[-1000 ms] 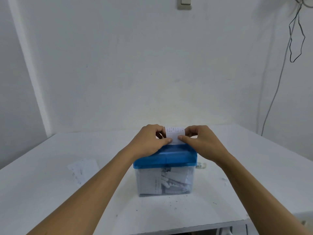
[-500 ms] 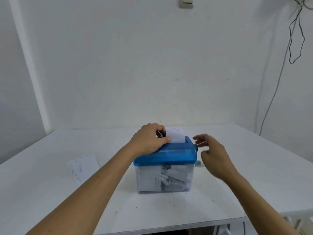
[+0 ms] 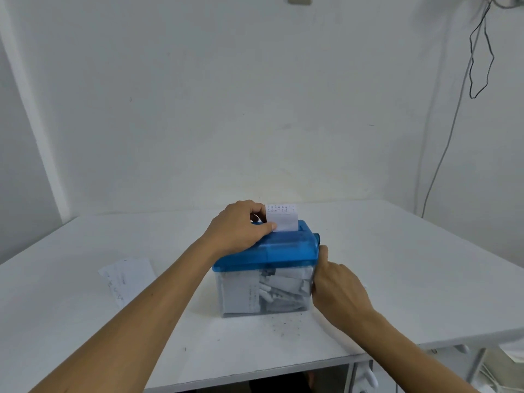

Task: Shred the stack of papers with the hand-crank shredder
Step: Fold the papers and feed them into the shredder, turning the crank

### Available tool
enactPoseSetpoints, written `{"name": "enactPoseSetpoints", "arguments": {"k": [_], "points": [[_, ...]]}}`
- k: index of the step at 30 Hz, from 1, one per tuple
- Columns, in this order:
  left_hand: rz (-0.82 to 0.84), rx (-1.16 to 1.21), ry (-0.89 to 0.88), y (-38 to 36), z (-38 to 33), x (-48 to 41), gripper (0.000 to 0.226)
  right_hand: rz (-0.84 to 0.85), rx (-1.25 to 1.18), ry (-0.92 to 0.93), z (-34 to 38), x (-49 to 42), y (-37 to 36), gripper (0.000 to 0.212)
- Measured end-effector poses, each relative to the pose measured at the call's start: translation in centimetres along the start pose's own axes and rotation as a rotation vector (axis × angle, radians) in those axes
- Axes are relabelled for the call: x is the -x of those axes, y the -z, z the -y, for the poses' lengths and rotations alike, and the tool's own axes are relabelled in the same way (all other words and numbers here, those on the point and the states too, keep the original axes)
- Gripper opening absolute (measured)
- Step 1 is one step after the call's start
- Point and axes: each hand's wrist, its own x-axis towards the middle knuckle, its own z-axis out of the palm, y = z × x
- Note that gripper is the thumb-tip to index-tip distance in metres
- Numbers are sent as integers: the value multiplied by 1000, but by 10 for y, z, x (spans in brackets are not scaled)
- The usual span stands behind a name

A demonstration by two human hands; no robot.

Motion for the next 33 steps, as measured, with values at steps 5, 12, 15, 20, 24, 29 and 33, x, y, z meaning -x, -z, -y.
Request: {"name": "enactPoseSetpoints", "arguments": {"k": [5,12,15,20,24,29,33], "points": [[10,-20,8,0,0,0,13,68,176,-29,6,4,16,41],[38,-94,43,-1,-4,2,49,182,275,-49,17,3,41,20],[76,-181,70,-2,-8,6,69,311,320,-62,25,-2,68,14],[147,-318,126,0,-8,5,81,746,339,-71,37,-41,113,23],[161,-288,132,0,-8,5,82,1181,187,-165,36,-93,147,38],[149,-241,126,1,-9,4,79,1111,17,-168,25,-125,170,23],[134,-244,113,-1,-6,4,80,698,-234,-140,-1,-137,153,40]]}}
